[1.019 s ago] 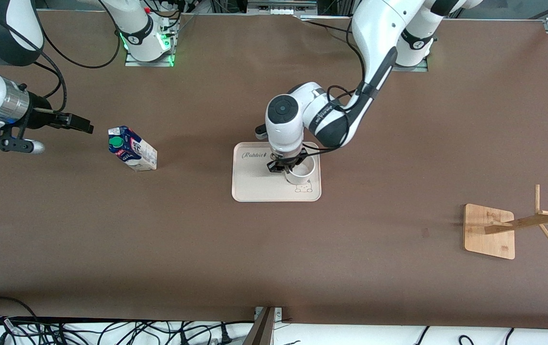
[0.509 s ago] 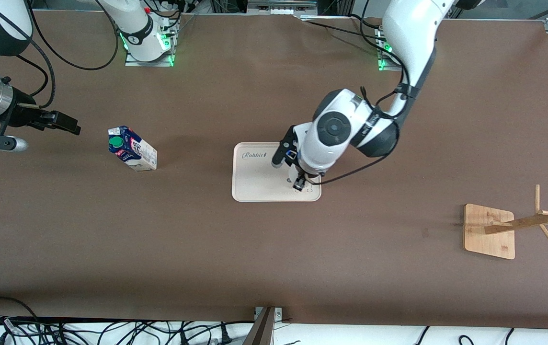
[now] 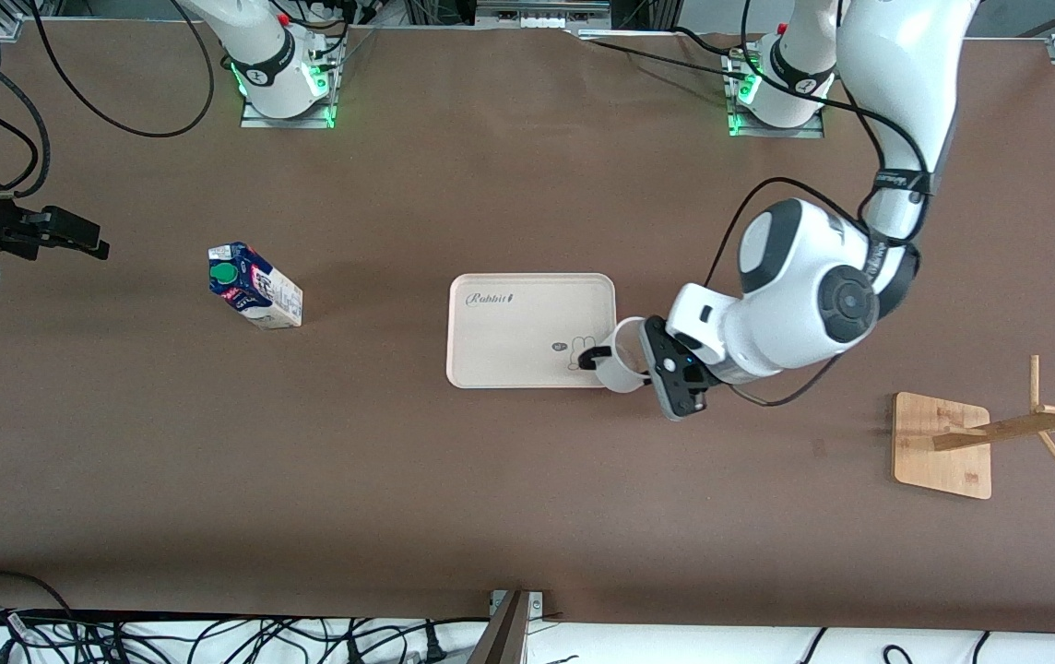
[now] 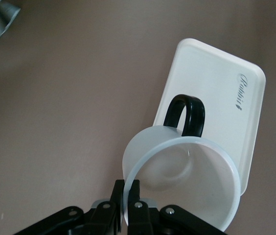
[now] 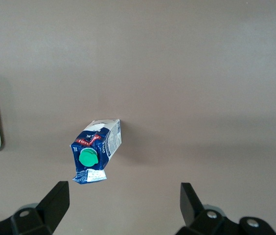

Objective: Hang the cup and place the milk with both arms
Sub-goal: 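Carry the mug with the left gripper toward the wooden mug stand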

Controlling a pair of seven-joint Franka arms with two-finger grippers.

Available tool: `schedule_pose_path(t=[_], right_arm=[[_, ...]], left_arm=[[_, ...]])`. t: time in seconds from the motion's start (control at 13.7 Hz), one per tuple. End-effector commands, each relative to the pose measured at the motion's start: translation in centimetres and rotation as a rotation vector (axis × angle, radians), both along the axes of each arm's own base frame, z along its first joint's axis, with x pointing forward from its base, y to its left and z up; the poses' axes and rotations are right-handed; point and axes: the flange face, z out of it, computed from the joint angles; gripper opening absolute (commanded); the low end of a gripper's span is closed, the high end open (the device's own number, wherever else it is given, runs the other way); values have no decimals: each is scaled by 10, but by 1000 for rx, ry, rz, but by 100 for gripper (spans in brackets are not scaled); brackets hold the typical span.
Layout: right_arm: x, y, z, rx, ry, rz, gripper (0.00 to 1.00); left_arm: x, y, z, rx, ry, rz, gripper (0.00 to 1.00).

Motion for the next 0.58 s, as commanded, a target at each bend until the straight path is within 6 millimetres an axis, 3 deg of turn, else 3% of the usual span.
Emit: schedule_pose_path(t=[0.0,0.15,0.29,0.51], right_arm=[[3,-7,5,-13,6,30,100],[2,-18,11,-86,3,35,100],[3,-18,26,-97,-31,23,100],[2,-6,37,-128,-53,-10,100]], left_arm=[[-7,38,57,-6,113,256,0],[-16,74,79,27,243,445,0],[-15,124,91,54,316,595,0],[-14,204,109,38,384,827,0]])
